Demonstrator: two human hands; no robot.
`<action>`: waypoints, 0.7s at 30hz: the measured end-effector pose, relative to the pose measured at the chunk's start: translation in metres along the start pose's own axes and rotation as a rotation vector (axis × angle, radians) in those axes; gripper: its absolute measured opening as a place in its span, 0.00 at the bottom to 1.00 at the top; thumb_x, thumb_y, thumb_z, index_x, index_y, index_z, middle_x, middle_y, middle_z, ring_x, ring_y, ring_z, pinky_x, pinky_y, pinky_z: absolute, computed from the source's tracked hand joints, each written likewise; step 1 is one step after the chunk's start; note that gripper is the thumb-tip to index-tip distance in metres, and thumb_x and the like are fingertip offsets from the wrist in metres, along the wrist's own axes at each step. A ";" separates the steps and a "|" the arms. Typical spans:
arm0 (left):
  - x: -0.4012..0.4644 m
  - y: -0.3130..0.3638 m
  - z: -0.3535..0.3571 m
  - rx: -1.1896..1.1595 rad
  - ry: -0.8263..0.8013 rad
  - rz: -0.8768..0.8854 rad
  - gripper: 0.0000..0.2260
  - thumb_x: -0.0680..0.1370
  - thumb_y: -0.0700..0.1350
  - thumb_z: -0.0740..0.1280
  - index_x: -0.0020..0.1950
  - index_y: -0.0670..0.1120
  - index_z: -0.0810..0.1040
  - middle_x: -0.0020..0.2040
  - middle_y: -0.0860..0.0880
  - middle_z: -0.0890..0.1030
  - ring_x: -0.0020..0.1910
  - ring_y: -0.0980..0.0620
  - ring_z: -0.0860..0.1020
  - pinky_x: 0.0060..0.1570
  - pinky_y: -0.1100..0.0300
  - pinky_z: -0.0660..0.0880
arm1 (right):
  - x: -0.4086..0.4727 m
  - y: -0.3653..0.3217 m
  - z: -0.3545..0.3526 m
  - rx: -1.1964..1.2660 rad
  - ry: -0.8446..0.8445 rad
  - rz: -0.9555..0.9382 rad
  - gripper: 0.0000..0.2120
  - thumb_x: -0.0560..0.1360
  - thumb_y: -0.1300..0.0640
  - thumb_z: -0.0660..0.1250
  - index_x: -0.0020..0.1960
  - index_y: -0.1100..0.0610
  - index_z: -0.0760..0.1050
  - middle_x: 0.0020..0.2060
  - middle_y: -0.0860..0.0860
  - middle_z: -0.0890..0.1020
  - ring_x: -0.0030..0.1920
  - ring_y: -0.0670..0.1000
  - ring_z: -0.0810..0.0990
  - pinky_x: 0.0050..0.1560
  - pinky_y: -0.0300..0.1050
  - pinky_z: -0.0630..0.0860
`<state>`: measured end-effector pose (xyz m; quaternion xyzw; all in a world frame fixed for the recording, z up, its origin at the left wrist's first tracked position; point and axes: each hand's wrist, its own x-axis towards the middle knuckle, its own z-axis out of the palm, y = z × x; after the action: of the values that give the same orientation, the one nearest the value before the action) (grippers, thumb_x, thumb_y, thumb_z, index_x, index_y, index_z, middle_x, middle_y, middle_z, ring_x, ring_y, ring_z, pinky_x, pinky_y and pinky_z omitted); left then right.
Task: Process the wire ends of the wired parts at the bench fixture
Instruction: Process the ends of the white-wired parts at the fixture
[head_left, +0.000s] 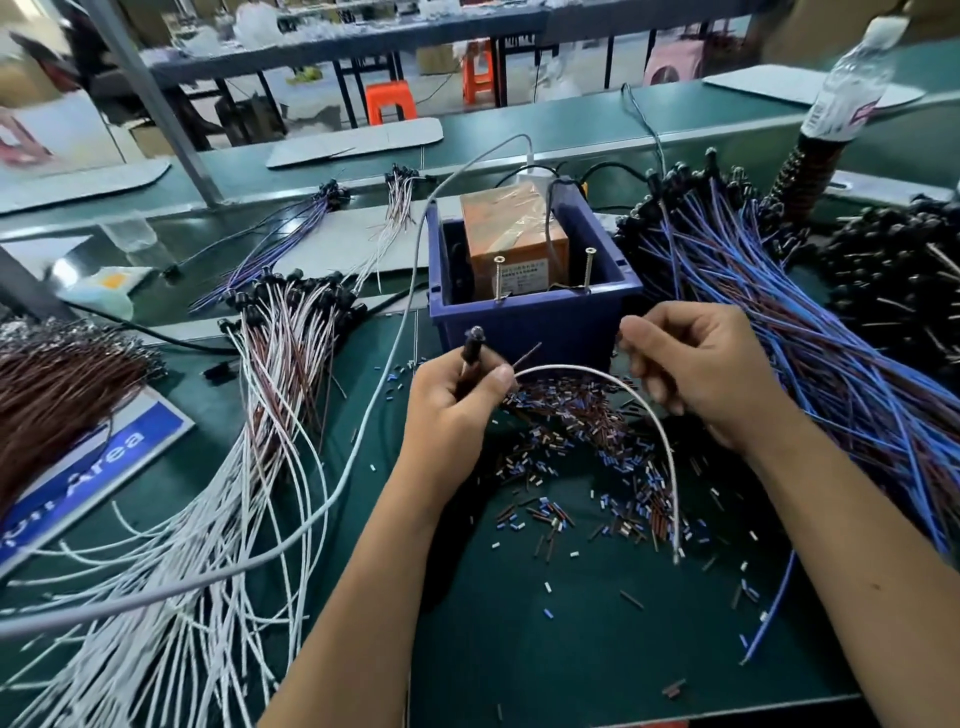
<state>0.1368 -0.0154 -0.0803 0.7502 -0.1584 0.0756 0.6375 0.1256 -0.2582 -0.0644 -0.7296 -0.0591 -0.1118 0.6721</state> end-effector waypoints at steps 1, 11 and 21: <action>0.000 0.001 0.001 -0.047 0.004 -0.020 0.09 0.77 0.44 0.67 0.38 0.42 0.78 0.29 0.54 0.71 0.29 0.56 0.66 0.31 0.64 0.63 | -0.001 0.000 0.001 -0.025 -0.014 0.005 0.13 0.76 0.48 0.73 0.39 0.56 0.81 0.27 0.54 0.79 0.21 0.48 0.72 0.18 0.37 0.65; 0.001 0.004 0.008 -0.148 0.074 -0.120 0.08 0.75 0.46 0.68 0.37 0.46 0.80 0.30 0.51 0.72 0.28 0.56 0.66 0.29 0.66 0.63 | -0.006 -0.001 -0.003 0.231 -0.382 0.025 0.20 0.75 0.55 0.77 0.65 0.53 0.82 0.46 0.57 0.83 0.33 0.49 0.76 0.29 0.40 0.71; 0.000 0.003 0.010 -0.196 0.050 -0.101 0.08 0.78 0.45 0.68 0.41 0.51 0.82 0.35 0.47 0.82 0.30 0.57 0.75 0.35 0.67 0.70 | 0.001 -0.007 -0.016 0.739 -0.324 -0.003 0.18 0.81 0.42 0.61 0.52 0.52 0.86 0.32 0.45 0.76 0.29 0.42 0.69 0.25 0.32 0.66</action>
<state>0.1350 -0.0258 -0.0789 0.6891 -0.1113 0.0460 0.7146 0.1240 -0.2737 -0.0564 -0.4470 -0.2018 0.0325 0.8709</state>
